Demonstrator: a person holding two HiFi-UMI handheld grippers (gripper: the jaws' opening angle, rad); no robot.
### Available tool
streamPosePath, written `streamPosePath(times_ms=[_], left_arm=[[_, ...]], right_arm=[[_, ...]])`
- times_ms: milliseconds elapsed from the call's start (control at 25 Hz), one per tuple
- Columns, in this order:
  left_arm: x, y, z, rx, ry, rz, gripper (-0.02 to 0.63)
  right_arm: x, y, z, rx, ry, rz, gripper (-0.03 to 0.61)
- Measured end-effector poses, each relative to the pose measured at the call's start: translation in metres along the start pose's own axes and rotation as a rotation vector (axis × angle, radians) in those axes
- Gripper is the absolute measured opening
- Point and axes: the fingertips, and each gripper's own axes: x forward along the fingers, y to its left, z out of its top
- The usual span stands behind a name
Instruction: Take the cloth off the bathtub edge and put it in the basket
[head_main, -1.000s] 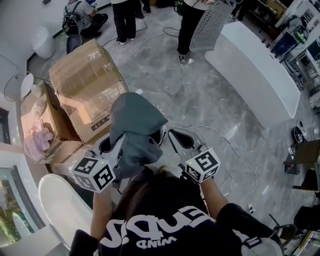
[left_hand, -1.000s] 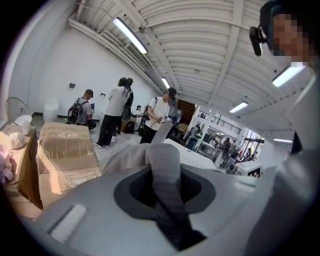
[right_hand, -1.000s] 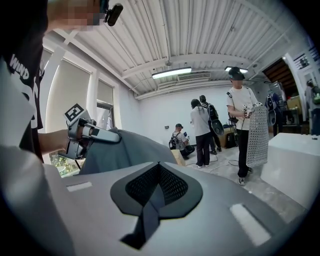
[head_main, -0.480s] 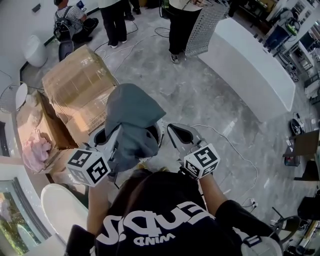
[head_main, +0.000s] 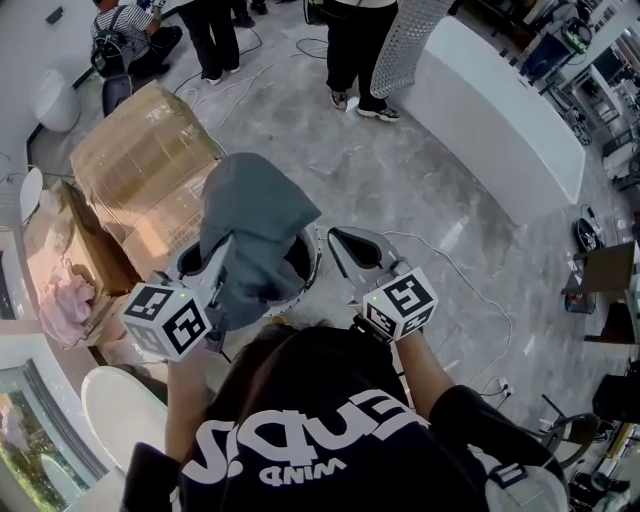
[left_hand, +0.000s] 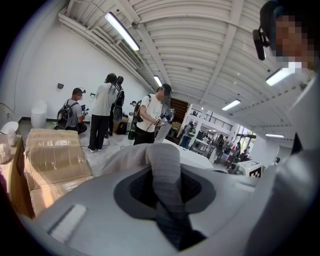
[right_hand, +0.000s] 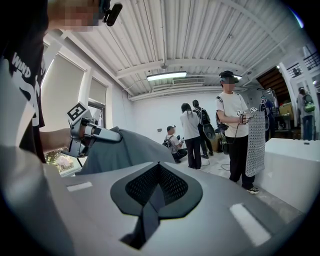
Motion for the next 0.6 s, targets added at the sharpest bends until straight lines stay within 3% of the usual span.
streamPosePath(times_ms=[600], left_arm=[[0.024,0.011,-0.044,-0.013,0.093,0.009,0.069]], right_arm=[[0.011,-0.01,-0.021,0.026,0.07,0.027,0.009]])
